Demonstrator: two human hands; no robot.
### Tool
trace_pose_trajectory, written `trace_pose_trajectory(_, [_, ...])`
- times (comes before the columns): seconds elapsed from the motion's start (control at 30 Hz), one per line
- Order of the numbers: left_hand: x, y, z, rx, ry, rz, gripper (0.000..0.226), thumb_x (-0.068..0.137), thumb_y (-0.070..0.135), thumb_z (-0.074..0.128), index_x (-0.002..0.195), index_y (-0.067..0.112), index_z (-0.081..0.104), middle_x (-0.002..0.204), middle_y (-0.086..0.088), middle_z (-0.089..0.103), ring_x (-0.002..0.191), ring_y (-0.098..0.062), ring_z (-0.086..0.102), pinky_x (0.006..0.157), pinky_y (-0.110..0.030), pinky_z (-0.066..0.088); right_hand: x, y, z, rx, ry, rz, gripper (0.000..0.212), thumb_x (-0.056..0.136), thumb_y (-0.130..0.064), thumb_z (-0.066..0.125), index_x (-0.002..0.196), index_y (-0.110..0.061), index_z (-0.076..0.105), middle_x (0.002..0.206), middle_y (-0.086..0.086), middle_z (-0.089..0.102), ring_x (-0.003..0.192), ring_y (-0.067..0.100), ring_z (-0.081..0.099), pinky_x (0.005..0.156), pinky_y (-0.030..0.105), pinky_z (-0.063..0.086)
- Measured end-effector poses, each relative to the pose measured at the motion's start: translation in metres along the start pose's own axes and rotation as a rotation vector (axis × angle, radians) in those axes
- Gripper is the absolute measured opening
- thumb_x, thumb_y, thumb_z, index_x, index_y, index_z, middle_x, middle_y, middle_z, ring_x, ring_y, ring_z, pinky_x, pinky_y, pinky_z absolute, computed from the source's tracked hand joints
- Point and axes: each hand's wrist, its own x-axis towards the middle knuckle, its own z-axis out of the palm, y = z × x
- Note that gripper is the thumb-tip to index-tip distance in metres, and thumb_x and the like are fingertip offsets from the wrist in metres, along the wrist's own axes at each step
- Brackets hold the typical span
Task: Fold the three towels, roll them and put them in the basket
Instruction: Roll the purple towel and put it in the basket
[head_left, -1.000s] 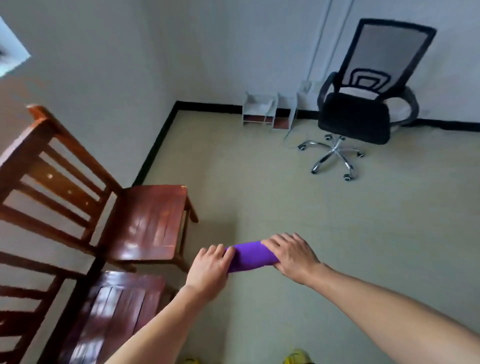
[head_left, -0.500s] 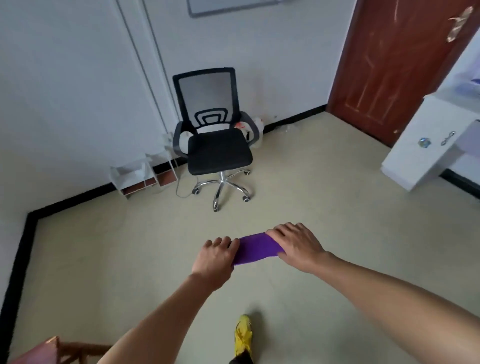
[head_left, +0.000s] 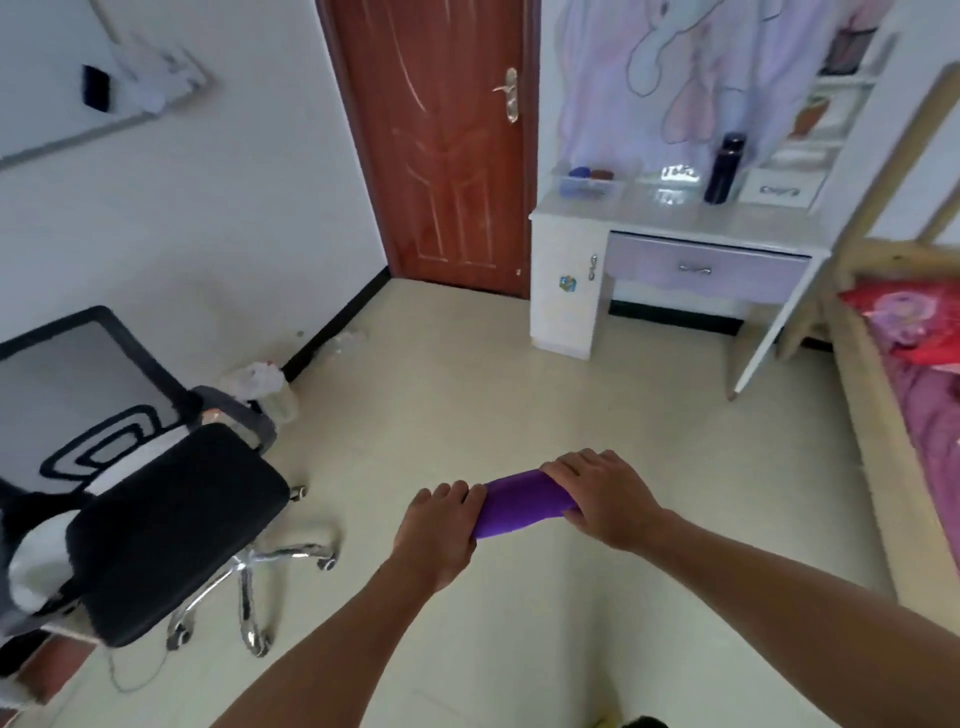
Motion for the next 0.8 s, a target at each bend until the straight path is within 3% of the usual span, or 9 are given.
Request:
trace_pose_trajectory(0.2, [0.157, 0.021, -0.004, 0.008, 0.010, 0.152, 0.043, 0.088, 0.025, 0.047, 0.130, 0.019, 0.041, 0.114, 0.000, 0.057, 0.098, -0.023, 0.054, 0.080, -0.032, 0.035, 0.044, 0.122, 0.023, 0.004, 0.002, 0.151, 0.043, 0.082, -0.036, 0.064, 0.122, -0.019, 0.057, 0.111, 0.001, 0.067, 0.094, 0.024, 0.063, 0.080, 0.038, 0.051])
trace_pose_trajectory(0.5, [0.387, 0.038, -0.046, -0.064, 0.043, 0.172, 0.038, 0.086, 0.022, 0.050, 0.123, 0.019, 0.046, 0.110, 0.000, 0.060, 0.095, -0.022, 0.056, 0.078, -0.031, 0.039, 0.163, 0.318, 0.014, 0.025, 0.005, 0.229, 0.044, 0.086, -0.042, 0.058, 0.126, -0.025, 0.052, 0.115, -0.004, 0.064, 0.098, 0.018, 0.061, 0.086, 0.033, 0.048])
trace_pose_trajectory(0.8, [0.592, -0.009, -0.075, -0.064, 0.105, 0.181, 0.041, 0.085, 0.022, 0.048, 0.126, 0.020, 0.045, 0.110, 0.000, 0.059, 0.095, -0.022, 0.056, 0.077, -0.031, 0.037, 0.315, 0.461, 0.000, -0.047, 0.017, 0.237, 0.046, 0.083, -0.043, 0.058, 0.125, -0.024, 0.053, 0.113, -0.001, 0.064, 0.097, 0.023, 0.060, 0.084, 0.036, 0.046])
